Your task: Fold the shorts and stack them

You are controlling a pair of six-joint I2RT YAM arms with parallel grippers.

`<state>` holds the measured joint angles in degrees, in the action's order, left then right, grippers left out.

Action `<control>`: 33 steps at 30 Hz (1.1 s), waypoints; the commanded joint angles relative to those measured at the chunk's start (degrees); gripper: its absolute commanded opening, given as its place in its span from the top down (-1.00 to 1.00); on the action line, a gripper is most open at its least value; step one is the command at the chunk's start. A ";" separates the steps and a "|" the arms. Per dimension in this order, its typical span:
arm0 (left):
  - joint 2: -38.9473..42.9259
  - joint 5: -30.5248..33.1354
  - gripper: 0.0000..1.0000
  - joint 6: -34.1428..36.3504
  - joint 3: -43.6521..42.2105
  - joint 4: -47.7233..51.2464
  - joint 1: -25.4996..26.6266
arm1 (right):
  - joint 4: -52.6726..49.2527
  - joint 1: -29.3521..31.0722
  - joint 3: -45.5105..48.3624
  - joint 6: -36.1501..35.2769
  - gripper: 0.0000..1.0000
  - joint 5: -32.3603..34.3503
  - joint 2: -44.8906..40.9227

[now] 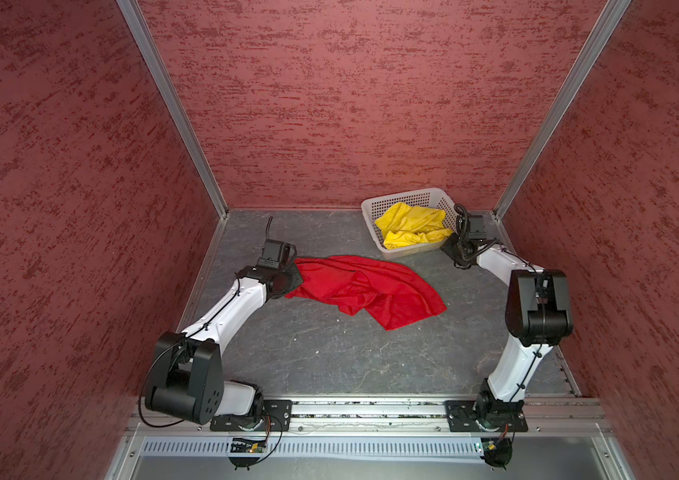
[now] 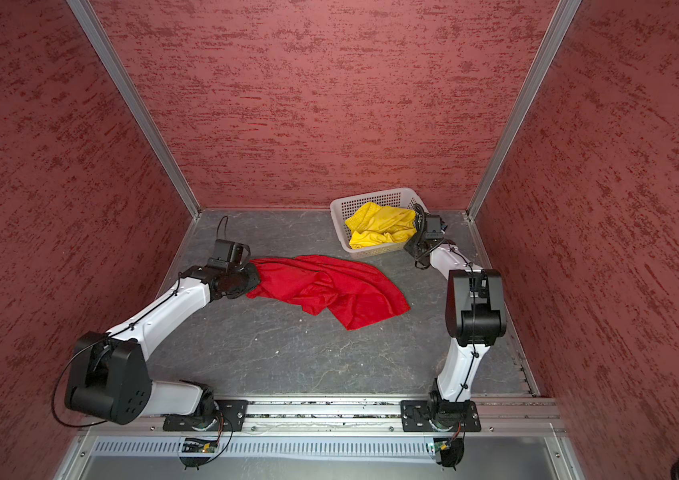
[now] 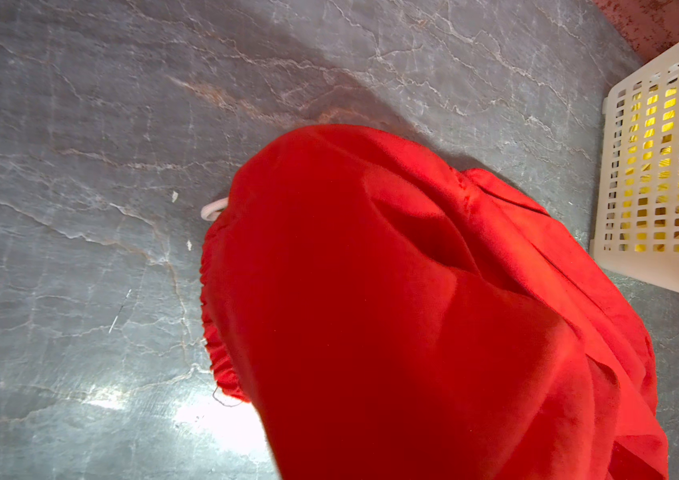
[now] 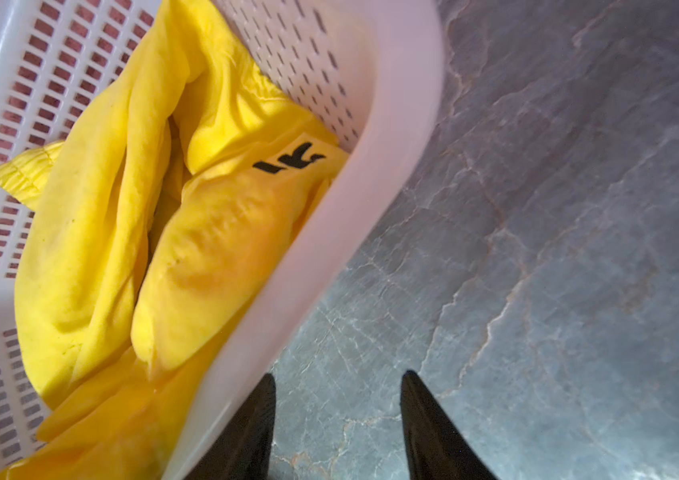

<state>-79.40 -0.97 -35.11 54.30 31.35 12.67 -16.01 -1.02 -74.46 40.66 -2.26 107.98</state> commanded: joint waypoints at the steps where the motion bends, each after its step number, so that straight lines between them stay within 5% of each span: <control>1: 0.33 -1.31 1.00 0.09 -0.94 -2.75 0.27 | 3.43 -0.41 0.49 3.26 -0.24 0.74 -3.25; 9: -0.74 -1.99 1.00 1.23 -0.10 -2.83 0.08 | 4.94 -0.50 8.02 3.32 -0.49 4.29 -15.97; 18: -2.24 -2.85 1.00 0.76 0.36 -3.58 -0.01 | 0.48 -0.95 -5.93 4.55 -0.50 4.37 -0.64; 26: -2.40 -2.81 1.00 1.10 0.41 -3.55 -0.44 | -1.93 -1.18 -8.47 5.32 -0.53 6.38 2.18; 30: -2.56 -3.05 1.00 1.10 0.10 -3.98 -0.56 | -2.28 -2.01 -10.12 5.21 -0.28 6.72 4.44; 33: -3.04 -3.44 1.00 1.10 0.08 -3.96 -0.74 | 0.49 -3.48 -7.24 7.53 0.23 7.20 4.14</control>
<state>-81.52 -3.60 -34.68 53.60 28.60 12.32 -16.86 -2.81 -82.76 45.28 2.26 111.50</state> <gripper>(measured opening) 0.062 0.425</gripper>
